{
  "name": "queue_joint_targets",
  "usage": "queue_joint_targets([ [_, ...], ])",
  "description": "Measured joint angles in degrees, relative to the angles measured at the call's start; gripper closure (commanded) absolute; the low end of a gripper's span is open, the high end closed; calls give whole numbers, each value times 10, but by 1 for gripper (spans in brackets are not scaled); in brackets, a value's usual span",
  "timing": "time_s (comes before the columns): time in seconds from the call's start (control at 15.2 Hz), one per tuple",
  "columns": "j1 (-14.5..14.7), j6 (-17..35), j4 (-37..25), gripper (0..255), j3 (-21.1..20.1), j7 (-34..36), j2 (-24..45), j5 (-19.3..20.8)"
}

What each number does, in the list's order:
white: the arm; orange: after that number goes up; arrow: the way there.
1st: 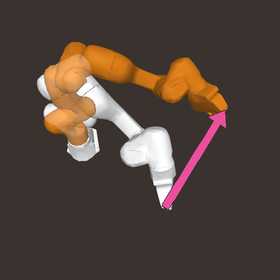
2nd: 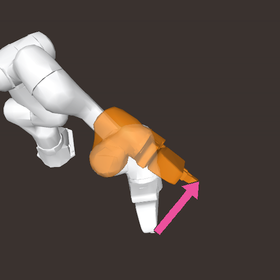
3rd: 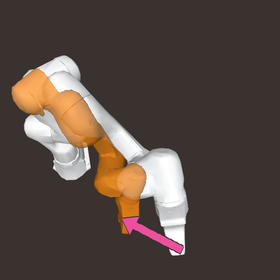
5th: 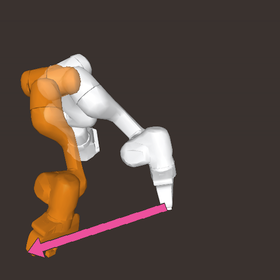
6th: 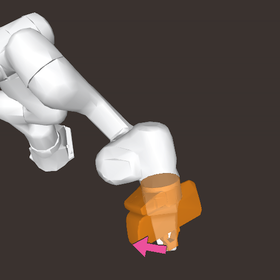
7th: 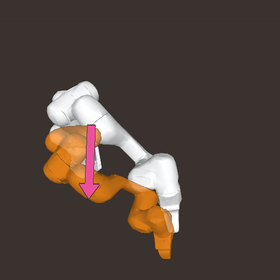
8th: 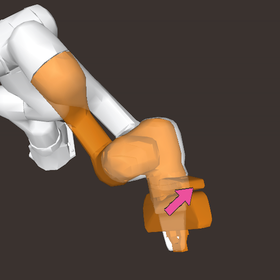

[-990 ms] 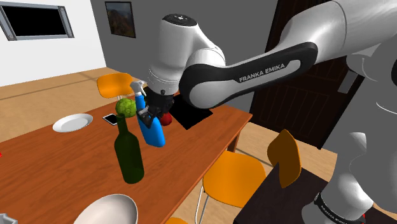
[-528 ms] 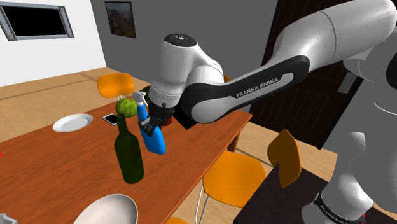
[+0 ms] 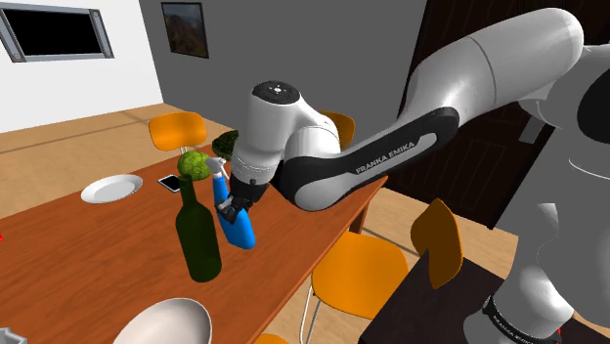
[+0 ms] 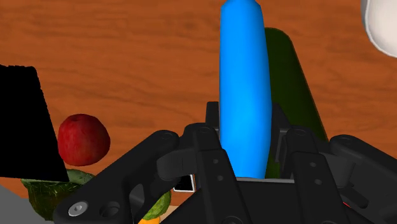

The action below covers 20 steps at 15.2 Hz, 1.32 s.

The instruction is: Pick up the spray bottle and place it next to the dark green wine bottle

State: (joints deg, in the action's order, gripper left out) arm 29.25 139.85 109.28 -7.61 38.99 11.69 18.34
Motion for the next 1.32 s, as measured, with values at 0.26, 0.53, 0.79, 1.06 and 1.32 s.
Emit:
queue_joint_targets([
  [0.26, 1, 26, 15, 255, 3, 11, 12, 11],
  [0.53, 3, 52, 27, 255, 7, 24, 27, 23],
  [0.79, 5, 76, 36, 255, 13, 37, 44, 37],
  [1.06, 9, 100, 42, 255, 19, 52, 61, 51],
  [1.32, 14, 124, 51, 255, 26, 68, 79, 66],
])
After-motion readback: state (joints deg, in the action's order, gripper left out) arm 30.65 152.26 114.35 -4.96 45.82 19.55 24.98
